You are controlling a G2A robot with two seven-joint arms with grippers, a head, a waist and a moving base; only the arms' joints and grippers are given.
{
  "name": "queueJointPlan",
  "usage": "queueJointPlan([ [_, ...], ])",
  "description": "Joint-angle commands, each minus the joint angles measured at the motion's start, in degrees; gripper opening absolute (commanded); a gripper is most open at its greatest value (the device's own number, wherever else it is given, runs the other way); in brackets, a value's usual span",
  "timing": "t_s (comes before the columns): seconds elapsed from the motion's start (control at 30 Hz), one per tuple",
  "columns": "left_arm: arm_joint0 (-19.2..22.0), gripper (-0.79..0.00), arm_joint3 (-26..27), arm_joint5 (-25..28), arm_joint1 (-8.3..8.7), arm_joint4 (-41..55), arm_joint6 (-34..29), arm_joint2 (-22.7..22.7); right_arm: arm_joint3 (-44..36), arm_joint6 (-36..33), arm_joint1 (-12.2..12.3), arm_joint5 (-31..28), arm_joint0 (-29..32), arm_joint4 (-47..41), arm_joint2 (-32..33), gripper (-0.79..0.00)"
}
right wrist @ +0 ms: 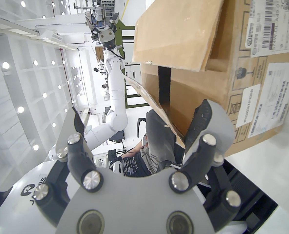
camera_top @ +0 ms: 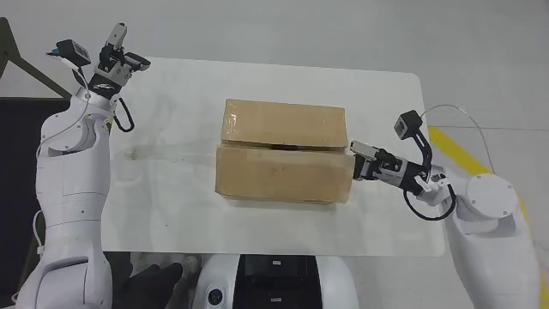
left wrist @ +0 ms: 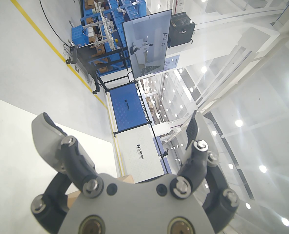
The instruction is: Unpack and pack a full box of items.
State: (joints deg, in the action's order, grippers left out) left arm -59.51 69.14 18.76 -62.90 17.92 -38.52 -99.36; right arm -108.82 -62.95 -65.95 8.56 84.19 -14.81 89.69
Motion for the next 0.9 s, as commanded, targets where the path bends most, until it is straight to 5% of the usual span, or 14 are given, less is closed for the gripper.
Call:
queueJointPlan([
  [0.0,0.0,0.000,0.0,0.0,0.00,0.0,0.0,0.0,-0.6,-0.3,0.1,-0.6,0.4,-0.8,0.2,0.000],
  [0.87,0.0,0.000,0.0,0.0,0.00,0.0,0.0,0.0,-9.2,-9.1,2.3,5.2,0.3,-0.8,-5.4,0.000],
])
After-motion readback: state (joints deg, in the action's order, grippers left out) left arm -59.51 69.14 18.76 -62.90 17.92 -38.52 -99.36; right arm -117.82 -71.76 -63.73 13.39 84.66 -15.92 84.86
